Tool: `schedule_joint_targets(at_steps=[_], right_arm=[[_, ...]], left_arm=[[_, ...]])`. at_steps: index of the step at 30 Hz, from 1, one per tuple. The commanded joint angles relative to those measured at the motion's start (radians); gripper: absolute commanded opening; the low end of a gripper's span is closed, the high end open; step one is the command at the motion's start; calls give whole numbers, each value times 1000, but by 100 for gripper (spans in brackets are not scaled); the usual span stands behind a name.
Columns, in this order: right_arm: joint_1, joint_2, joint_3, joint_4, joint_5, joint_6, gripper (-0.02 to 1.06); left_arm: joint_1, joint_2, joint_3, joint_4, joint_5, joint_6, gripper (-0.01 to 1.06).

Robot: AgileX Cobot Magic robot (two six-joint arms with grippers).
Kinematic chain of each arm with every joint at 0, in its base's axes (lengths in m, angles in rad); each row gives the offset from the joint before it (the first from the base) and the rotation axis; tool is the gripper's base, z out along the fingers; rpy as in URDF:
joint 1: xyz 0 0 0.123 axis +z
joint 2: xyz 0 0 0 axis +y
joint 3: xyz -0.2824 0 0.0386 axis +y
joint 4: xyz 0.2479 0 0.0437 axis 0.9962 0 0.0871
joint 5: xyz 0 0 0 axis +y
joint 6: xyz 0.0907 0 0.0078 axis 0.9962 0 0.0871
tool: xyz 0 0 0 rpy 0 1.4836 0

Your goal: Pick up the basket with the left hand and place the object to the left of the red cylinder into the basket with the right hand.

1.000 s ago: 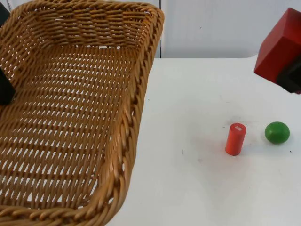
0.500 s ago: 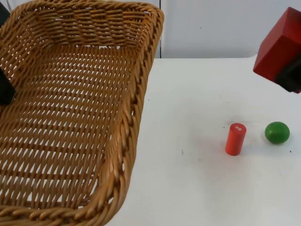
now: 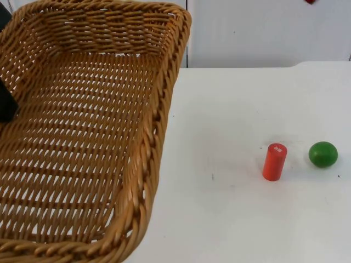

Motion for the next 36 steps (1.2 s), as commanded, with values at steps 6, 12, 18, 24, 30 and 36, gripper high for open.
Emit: schedule_joint_targets(at_steps=[6, 12, 18, 24, 30, 36], right_arm=[[171, 243, -251, -79, 46, 107, 0], [274, 373, -374, -167, 58, 184, 0], [345, 486, -481, -185, 63, 198, 0], [343, 519, -481, -188, 49, 229, 0], [341, 540, -481, -188, 31, 229, 0], [341, 562, -481, -187, 6, 229, 0]], left_arm=[[-3, -8, 0, -26, 7, -8, 0], [-3, -8, 0, -26, 7, -8, 0], [-3, -8, 0, -26, 7, -10, 0], [-3, -8, 0, -26, 7, -10, 0], [-3, -8, 0, -26, 7, -10, 0], [-3, -8, 0, -26, 7, -10, 0]])
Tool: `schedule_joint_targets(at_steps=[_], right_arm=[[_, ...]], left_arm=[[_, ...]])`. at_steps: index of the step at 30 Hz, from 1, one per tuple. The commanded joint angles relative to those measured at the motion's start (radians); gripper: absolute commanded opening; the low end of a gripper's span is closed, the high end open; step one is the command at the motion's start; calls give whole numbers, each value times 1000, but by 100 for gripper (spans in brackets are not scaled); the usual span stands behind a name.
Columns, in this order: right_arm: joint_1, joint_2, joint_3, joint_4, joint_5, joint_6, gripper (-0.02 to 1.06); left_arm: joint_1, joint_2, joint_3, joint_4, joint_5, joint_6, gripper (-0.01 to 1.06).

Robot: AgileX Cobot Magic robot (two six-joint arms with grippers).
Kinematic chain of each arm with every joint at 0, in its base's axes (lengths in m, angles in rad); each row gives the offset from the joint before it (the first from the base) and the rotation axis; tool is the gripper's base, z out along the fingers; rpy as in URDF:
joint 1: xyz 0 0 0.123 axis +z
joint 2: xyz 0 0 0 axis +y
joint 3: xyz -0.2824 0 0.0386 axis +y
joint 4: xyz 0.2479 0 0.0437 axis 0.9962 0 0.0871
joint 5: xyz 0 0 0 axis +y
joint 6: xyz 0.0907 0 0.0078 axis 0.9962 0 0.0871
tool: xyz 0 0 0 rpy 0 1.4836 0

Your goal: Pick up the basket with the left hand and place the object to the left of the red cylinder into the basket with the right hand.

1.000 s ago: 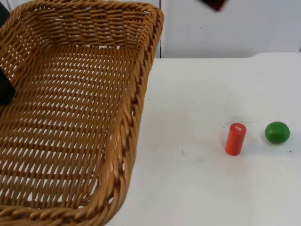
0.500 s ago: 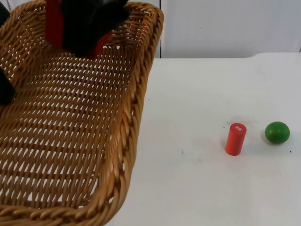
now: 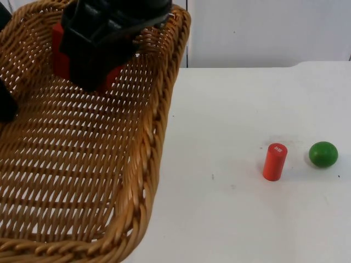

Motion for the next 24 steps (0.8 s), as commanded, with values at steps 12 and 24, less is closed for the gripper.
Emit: schedule_joint_targets(at_steps=[12, 24], right_arm=[[-1, 49, -12, 12, -23, 8, 15], [-1, 12, -12, 10, -61, 52, 83]], left_arm=[[-3, -8, 0, -26, 7, -7, 0], [-3, -8, 0, -23, 6, -6, 0]])
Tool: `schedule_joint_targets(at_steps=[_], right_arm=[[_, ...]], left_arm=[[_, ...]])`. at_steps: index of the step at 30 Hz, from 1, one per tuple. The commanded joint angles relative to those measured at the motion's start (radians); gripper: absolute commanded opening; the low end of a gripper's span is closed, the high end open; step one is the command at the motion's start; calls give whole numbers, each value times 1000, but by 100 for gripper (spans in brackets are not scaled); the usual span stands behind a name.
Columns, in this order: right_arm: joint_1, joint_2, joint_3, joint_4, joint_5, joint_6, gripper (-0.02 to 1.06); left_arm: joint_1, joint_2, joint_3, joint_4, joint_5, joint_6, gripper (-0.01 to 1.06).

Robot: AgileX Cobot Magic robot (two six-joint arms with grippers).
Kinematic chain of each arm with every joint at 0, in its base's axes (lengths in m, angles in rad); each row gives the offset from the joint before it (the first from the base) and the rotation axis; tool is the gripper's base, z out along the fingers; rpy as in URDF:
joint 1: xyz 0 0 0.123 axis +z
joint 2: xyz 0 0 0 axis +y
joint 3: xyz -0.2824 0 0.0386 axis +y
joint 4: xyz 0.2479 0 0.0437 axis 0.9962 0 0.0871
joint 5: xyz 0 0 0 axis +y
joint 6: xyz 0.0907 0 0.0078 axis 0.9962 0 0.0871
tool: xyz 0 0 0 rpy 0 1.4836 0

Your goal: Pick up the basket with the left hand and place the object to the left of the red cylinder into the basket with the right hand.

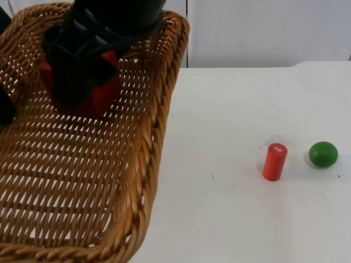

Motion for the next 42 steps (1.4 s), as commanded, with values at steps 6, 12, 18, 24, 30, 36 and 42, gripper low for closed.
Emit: schedule_joint_targets(at_steps=[6, 12, 18, 24, 30, 36, 42], right_arm=[[-1, -65, -12, -3, -23, 2, 87], [-1, -123, -12, 1, -14, 2, 87], [-1, -167, -10, 1, 15, 4, 87], [-1, -183, -10, -4, 26, 45, 87], [-1, -183, -10, -4, 26, 67, 87], [-1, -203, 27, -12, 22, 74, 87], [-1, -311, 217, -93, -121, 136, 87]], left_arm=[[-3, -8, -3, -30, 5, -1, 0], [-3, -8, -3, -30, 3, 0, 0], [-3, -8, -3, -22, 3, 0, 0], [-3, -8, -3, -21, 3, 0, 0], [-3, -8, -3, -19, 3, 0, 0], [-3, -8, -3, -7, 3, 0, 0], [-3, -8, -3, -5, -2, 0, 0]])
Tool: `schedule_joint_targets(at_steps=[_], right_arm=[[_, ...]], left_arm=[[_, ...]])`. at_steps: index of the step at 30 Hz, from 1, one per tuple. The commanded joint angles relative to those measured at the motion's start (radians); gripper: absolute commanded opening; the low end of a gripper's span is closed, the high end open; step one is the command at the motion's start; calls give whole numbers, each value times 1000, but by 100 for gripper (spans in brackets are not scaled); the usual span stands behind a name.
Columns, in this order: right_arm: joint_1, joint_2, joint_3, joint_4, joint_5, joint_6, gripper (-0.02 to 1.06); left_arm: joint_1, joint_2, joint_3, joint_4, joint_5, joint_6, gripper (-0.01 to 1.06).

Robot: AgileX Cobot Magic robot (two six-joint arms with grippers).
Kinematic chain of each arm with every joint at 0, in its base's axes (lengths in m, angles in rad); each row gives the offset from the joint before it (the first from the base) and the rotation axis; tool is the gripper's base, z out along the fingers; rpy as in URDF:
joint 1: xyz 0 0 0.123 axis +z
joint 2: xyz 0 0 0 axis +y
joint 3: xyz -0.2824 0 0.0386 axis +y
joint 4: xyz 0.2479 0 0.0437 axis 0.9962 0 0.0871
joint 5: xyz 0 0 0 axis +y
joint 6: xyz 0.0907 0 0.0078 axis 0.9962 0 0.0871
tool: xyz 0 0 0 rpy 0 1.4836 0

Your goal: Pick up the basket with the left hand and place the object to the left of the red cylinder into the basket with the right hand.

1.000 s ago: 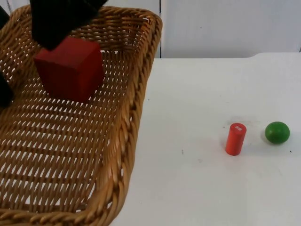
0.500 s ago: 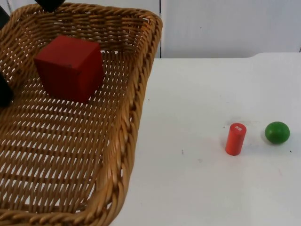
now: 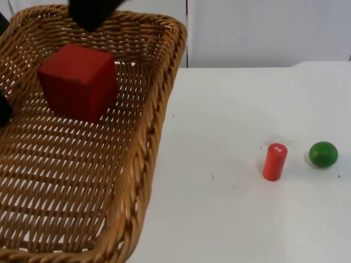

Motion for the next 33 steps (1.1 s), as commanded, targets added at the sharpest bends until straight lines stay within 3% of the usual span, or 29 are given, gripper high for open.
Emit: schedule_joint_targets(at_steps=[1, 2, 7, 19, 33], right_arm=[[-1, -51, 59, -15, -64, 14, 87], [-1, -92, 116, -15, -109, 20, 87], [-1, -178, 210, -9, -156, 32, 87], [-1, -238, 228, -3, -229, 73, 87], [-1, -251, 228, -7, -222, 58, 87]], left_arm=[[-3, -8, -3, -28, 0, 4, 0], [-3, -8, -3, -28, 0, 7, 0], [-3, -8, -3, -28, -2, 18, 0], [-3, 37, -3, -32, -56, 48, 0], [-3, 243, -3, -87, -284, 145, 0]])
